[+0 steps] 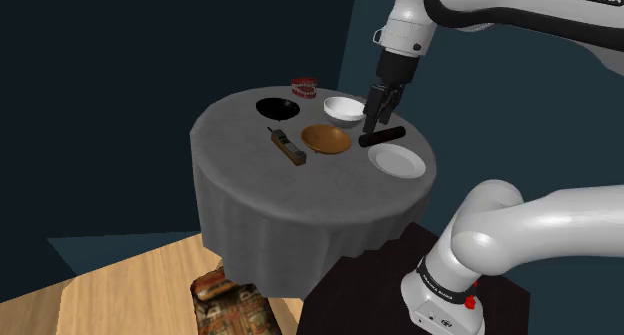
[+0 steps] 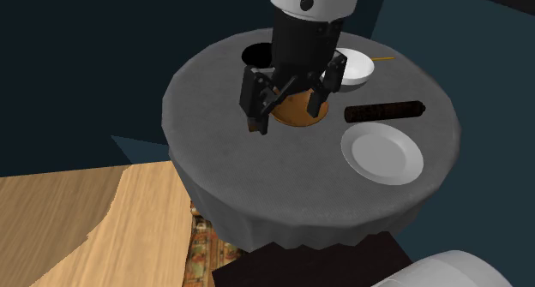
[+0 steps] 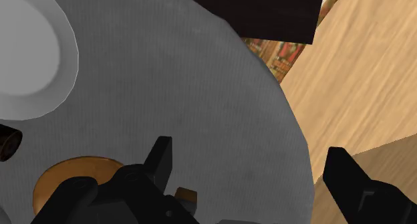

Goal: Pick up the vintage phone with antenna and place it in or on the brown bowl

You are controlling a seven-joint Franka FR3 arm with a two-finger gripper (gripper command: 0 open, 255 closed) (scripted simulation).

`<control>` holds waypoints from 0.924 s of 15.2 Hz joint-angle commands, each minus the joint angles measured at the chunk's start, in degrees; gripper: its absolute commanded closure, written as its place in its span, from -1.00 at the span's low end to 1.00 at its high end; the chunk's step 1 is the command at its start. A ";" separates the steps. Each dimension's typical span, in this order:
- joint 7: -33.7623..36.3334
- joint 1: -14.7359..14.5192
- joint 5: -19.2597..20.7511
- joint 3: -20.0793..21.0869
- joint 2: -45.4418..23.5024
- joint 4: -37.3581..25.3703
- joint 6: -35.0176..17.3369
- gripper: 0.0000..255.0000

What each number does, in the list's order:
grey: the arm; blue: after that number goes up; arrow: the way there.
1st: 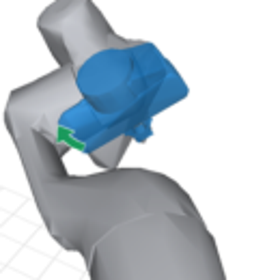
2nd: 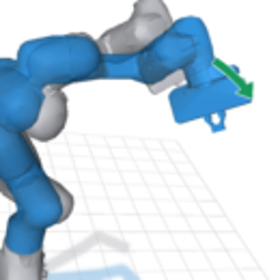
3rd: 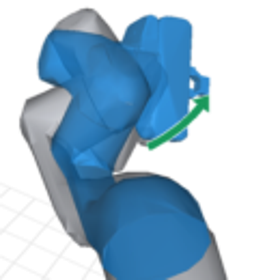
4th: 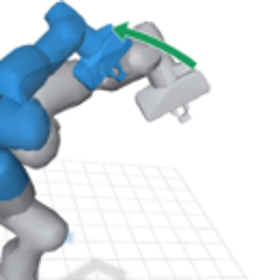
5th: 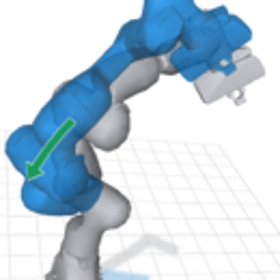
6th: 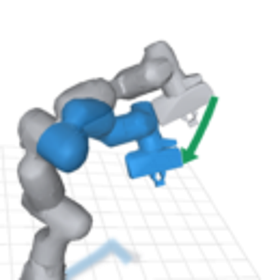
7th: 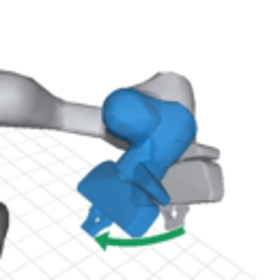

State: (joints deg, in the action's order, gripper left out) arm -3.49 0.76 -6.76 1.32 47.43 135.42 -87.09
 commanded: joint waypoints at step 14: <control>5.76 2.91 1.63 3.26 -24.68 -4.27 -21.54 -1.00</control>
State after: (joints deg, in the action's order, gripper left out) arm 1.26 3.60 -5.24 4.05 25.24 132.64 -107.41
